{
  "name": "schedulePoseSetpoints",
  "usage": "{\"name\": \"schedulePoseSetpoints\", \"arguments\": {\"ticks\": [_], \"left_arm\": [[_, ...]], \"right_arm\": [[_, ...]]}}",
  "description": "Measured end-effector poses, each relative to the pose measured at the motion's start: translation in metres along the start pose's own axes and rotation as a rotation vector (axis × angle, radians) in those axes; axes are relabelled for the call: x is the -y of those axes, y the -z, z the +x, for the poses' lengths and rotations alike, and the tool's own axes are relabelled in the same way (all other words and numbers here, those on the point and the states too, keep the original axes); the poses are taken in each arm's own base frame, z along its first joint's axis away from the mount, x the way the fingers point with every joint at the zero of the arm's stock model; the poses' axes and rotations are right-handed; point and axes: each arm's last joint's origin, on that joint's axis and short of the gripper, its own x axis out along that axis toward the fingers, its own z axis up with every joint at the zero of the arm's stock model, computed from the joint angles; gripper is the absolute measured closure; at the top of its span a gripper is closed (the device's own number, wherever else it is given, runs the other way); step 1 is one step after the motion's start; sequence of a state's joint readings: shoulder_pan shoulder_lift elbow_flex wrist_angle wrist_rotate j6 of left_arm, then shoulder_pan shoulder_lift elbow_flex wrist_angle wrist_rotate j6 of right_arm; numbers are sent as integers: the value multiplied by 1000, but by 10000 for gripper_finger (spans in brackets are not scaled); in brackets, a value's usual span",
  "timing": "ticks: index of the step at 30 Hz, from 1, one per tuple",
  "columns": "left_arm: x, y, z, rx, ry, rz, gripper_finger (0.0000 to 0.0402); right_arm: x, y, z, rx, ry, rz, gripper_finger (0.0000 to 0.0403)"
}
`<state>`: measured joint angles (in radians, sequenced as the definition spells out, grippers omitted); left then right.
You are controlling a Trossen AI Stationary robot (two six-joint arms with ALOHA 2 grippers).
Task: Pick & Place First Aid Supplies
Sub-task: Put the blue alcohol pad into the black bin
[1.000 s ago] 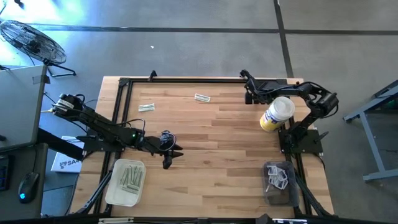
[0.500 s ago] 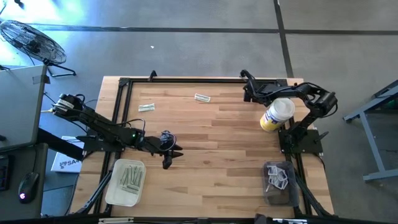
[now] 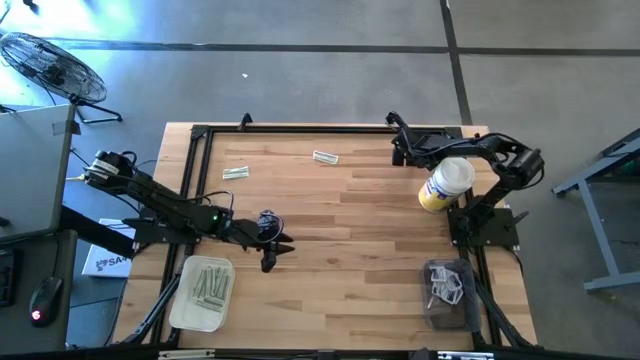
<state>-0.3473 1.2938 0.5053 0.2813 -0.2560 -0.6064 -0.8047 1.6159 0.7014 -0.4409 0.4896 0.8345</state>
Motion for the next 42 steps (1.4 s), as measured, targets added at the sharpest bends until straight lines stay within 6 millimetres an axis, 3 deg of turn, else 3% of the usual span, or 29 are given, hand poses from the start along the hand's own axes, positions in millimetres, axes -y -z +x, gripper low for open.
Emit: {"name": "schedulePoseSetpoints", "arguments": {"ticks": [12, 17, 22, 27, 42], "left_arm": [[1, 0, 0, -18, 27, -1, 269], [1, 0, 0, -18, 27, -1, 269], [1, 0, 0, -17, 26, 0, 269], [1, 0, 0, -16, 24, 5, 269], [1, 0, 0, -14, 26, 0, 269]], "right_arm": [[-1, -3, -9, -45, -116, -5, 295], [9, -8, -16, 18, -52, 52, 295], [18, -4, -8, 71, 32, 156, 295], [15, 0, 0, 135, -18, 173, 297], [16, 2, -1, 61, -32, 110, 320]]}}
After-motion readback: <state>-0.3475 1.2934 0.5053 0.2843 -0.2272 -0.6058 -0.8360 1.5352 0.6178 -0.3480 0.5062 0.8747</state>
